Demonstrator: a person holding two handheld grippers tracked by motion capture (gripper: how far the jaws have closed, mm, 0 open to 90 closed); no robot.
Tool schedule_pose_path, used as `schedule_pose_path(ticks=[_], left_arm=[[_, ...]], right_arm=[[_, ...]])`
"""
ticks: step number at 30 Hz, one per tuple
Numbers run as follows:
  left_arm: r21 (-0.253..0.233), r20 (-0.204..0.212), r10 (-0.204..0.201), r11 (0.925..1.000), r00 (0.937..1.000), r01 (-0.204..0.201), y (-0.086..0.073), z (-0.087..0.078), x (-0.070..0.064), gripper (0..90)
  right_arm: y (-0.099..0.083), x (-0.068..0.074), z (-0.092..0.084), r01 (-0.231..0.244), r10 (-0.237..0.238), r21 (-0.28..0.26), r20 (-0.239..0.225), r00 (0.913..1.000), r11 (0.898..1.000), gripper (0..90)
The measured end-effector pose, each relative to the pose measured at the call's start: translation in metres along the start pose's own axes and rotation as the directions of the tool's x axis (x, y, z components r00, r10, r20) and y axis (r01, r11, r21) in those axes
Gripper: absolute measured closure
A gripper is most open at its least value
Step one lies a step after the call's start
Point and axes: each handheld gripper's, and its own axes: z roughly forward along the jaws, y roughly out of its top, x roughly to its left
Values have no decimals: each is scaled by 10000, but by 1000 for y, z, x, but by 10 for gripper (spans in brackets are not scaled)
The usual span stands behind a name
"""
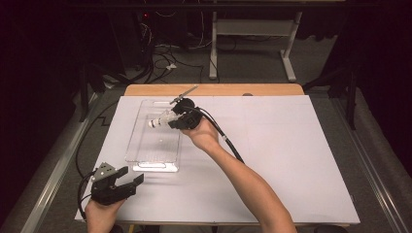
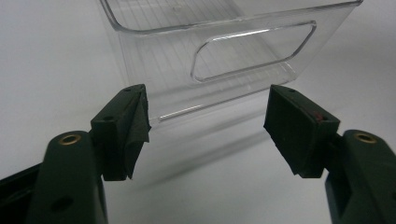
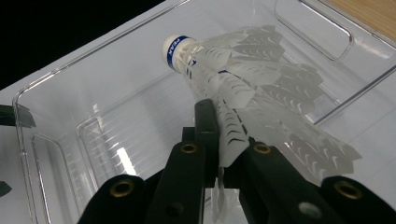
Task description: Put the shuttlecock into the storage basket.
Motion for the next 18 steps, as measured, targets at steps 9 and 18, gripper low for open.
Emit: schedule_pose_path(ticks=[9,18], left_arm=[[19,2,36,10000,10000,-36,0,0,-1,317],[24,-1,39,10000,10000,-39,0,0,-1,317]], right_arm=[[3,2,9,-43,43,99,-25,10000,9999,892],[8,8,17,273,-275,188,127,9995,9995,891]])
